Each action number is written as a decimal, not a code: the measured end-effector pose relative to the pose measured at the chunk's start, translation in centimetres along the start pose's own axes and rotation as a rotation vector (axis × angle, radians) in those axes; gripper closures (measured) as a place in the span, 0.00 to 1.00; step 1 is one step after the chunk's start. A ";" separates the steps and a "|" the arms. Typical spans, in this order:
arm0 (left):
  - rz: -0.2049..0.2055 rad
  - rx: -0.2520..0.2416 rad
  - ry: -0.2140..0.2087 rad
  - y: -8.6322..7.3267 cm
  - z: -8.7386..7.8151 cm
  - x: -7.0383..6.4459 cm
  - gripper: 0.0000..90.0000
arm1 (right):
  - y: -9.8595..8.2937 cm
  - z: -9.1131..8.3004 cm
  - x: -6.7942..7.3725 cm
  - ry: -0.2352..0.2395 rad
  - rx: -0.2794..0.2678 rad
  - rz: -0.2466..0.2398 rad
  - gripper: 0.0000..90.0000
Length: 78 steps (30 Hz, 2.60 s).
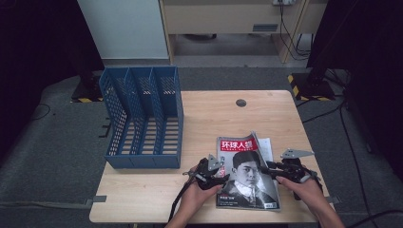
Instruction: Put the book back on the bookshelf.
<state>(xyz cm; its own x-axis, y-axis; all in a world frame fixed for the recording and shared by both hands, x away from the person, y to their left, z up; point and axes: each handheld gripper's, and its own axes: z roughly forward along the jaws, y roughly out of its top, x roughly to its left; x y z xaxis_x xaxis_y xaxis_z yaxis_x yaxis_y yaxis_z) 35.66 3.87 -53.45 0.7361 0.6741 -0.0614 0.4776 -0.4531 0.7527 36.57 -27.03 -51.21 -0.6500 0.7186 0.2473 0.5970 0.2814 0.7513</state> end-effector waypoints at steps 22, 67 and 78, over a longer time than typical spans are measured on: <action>0.000 0.000 0.001 0.0 0.0 0.0 0.40 | 0.4 2.4 1.7 -0.053 0.101 -0.094 0.58; 0.009 0.006 -0.003 0.1 0.2 -0.3 0.32 | 0.9 3.5 1.9 -0.099 0.132 -0.086 0.63; 0.035 0.045 -0.037 0.2 0.5 -1.0 0.08 | 1.8 3.3 2.8 -0.149 0.028 -0.109 0.96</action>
<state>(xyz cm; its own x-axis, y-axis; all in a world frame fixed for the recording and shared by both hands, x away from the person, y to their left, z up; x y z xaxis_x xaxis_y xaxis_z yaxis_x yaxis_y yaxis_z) 35.28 2.79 -53.57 0.7696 0.6357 -0.0599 0.4715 -0.5025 0.7247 37.40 -22.44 -51.23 -0.6356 0.7688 0.0703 0.5413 0.3789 0.7506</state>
